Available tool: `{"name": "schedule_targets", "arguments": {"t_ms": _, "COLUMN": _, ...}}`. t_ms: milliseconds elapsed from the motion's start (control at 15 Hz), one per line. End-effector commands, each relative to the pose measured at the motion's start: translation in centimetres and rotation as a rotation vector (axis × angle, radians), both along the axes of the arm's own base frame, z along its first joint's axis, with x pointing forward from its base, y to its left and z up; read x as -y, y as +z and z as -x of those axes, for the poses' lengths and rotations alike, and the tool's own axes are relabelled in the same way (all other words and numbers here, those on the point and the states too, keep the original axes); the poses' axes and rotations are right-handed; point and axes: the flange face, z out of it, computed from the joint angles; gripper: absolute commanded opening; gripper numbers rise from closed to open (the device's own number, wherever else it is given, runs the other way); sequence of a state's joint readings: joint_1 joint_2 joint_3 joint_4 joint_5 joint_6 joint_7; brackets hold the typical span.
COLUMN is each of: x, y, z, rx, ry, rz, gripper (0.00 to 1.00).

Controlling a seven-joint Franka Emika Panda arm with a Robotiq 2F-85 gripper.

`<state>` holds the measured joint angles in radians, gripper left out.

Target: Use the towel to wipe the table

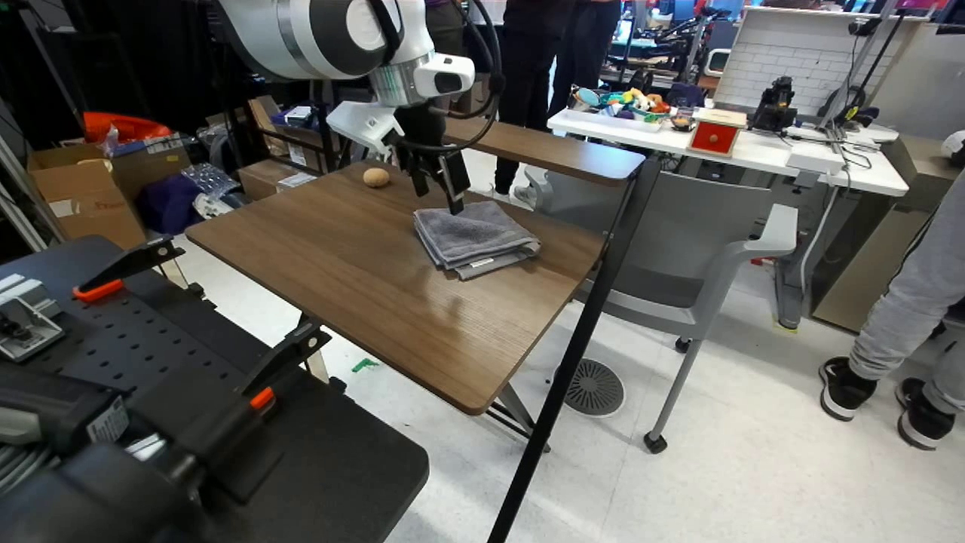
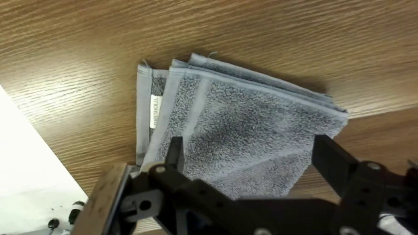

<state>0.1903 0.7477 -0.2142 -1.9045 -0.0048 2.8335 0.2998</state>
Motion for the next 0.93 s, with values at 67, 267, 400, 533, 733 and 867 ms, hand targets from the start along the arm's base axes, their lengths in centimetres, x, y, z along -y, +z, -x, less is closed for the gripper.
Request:
{"name": "schedule_targets", "arguments": {"t_ms": 67, "x": -0.1, "y": 0.2, "z": 0.1, "rx": -0.003, "ry": 0.014, "rz": -0.006, "gripper": 1.00}}
{"name": "schedule_targets", "arguments": {"t_ms": 267, "x": -1.0, "y": 0.3, "z": -0.8, "rx": 0.192, "ry": 0.106, "rz": -0.004, "gripper": 1.00}}
{"name": "schedule_targets", "arguments": {"t_ms": 400, "x": -2.1, "y": -0.1, "z": -0.6, "rx": 0.260, "ry": 0.195, "rz": 0.001, "gripper": 1.00}}
{"name": "schedule_targets", "arguments": {"t_ms": 533, "x": -4.1, "y": -0.6, "z": 0.2, "rx": 0.312, "ry": 0.281, "rz": -0.032, "gripper": 1.00}}
{"name": "schedule_targets", "arguments": {"t_ms": 733, "x": -7.7, "y": -1.9, "z": 1.3, "rx": 0.382, "ry": 0.389, "rz": -0.124, "gripper": 1.00}}
{"name": "schedule_targets", "arguments": {"t_ms": 867, "x": -10.2, "y": -3.7, "z": 1.9, "rx": 0.413, "ry": 0.482, "rz": -0.166, "gripper": 1.00}}
